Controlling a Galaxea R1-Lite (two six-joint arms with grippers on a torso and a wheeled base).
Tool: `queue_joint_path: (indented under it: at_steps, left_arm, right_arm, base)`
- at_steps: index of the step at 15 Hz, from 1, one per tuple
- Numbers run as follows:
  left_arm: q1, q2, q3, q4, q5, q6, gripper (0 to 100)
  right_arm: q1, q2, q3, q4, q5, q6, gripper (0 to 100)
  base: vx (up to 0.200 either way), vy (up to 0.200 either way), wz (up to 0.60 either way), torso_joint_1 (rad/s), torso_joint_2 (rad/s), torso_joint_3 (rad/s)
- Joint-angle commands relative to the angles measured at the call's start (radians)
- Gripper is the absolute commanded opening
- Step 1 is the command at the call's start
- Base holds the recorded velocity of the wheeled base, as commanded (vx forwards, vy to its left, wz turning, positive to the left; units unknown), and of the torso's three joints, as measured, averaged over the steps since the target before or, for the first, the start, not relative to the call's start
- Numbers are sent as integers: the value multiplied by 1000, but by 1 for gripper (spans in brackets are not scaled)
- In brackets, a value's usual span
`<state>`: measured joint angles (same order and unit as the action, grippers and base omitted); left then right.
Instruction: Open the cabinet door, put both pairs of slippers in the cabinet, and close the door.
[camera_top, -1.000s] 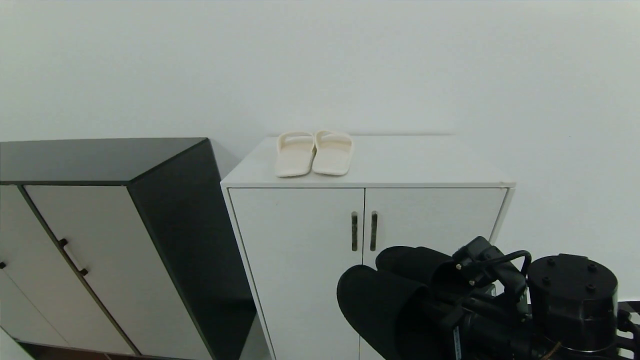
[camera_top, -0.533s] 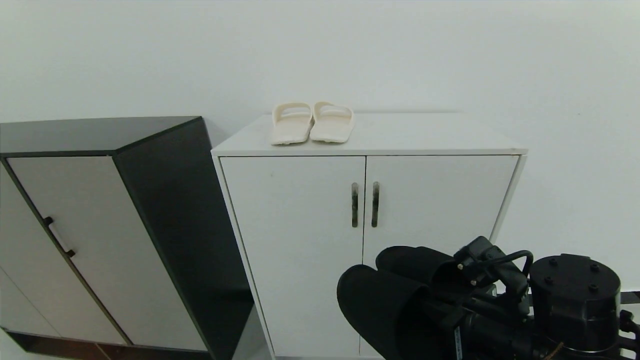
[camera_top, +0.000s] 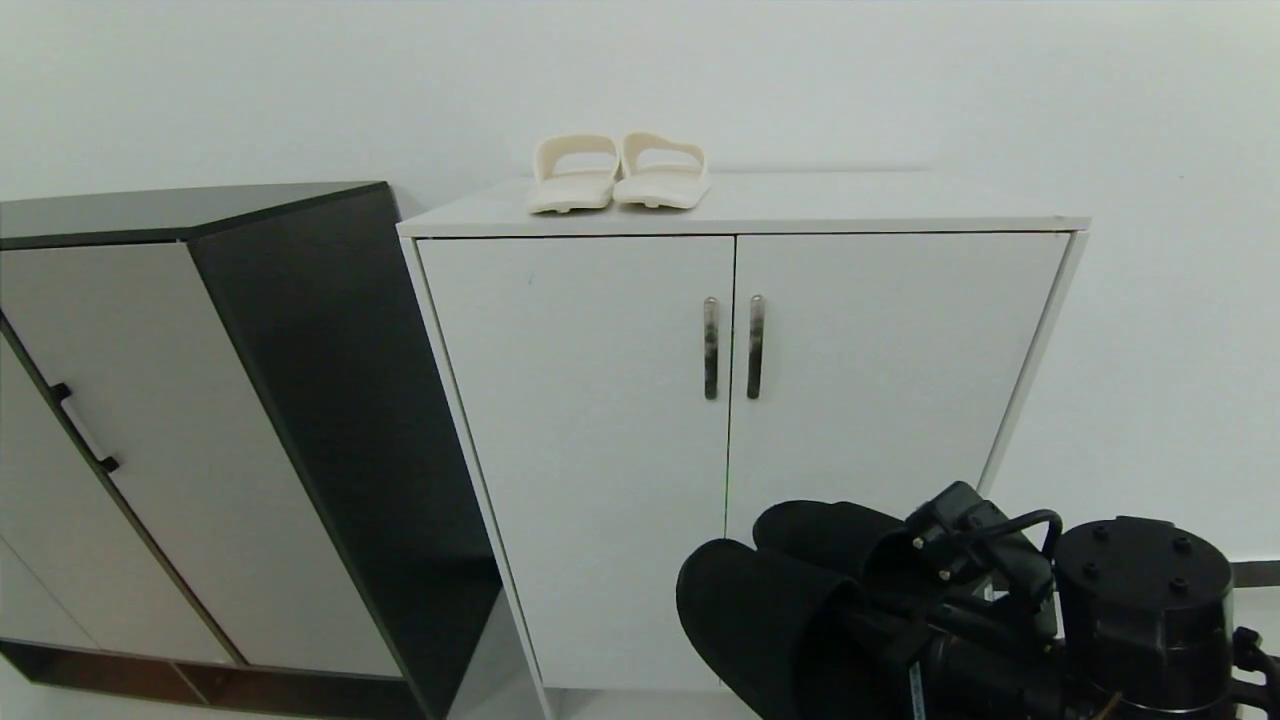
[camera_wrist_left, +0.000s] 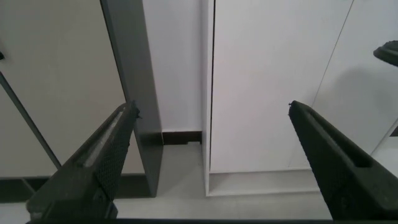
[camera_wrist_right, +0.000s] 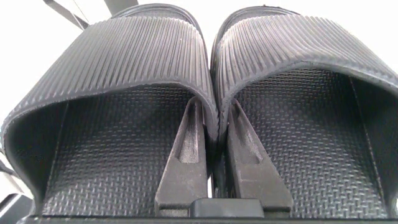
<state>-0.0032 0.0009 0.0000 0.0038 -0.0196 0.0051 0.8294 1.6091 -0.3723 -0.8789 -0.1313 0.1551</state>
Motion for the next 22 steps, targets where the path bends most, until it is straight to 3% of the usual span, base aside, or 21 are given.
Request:
queue_joint_path:
  at_steps: [1, 4, 7, 8, 9, 10, 12, 14, 15, 18, 22]
  left_arm:
    - [0, -1, 0, 1, 0, -5, 100]
    - [0, 19, -3, -1, 3, -5, 100]
    - [-6, 54, -12, -4, -2, 23, 100]
    - [-6, 103, -112, -19, -10, -7, 100]
    - [-8, 171, -262, -21, -17, -93, 100]
    - [-17, 263, -365, -11, -43, -120, 100]
    - [-21, 439, -394, -30, -151, -116, 100]
    - [-38, 573, -397, -114, -352, -116, 100]
    - [-38, 636, -416, -166, -418, -116, 100]
    - [-70, 811, -492, -234, -488, -99, 100]
    - [-324, 990, -588, -251, -459, -80, 100]
  right_arm:
    - [1, 12, 7, -12, 1, 0, 0]
    - [1, 6, 15, -23, -1, 0, 0]
    - [2, 17, 15, -23, 2, 1, 0]
    - [2, 20, 15, -25, 2, 1, 0]
    - [2, 26, 16, -25, 2, 1, 0]
    - [2, 28, 18, -29, 2, 1, 0]
    - [2, 26, 35, -45, 2, -2, 0]
    - [4, 15, 36, -74, 1, -6, 0]
    - [4, 14, 38, -81, 5, -22, 0]
    - [4, 15, 43, -81, 18, -25, 0]
    - [13, 21, 55, -104, 64, -25, 0]
  base:
    - [0, 0, 0, 0, 0, 0]
    - [0, 0, 0, 0, 0, 0]
    - [0, 0, 0, 0, 0, 0]
    - [0, 0, 0, 0, 0, 0]
    - [0, 0, 0, 0, 0, 0]
    - [0, 0, 0, 0, 0, 0]
    - [0, 0, 0, 0, 0, 0]
    - [0, 0, 0, -13, 77, 79]
    - [0, 0, 0, -17, 95, 85]
    - [0, 0, 0, -2, 19, 17]
    - [0, 0, 0, 0, 0, 0]
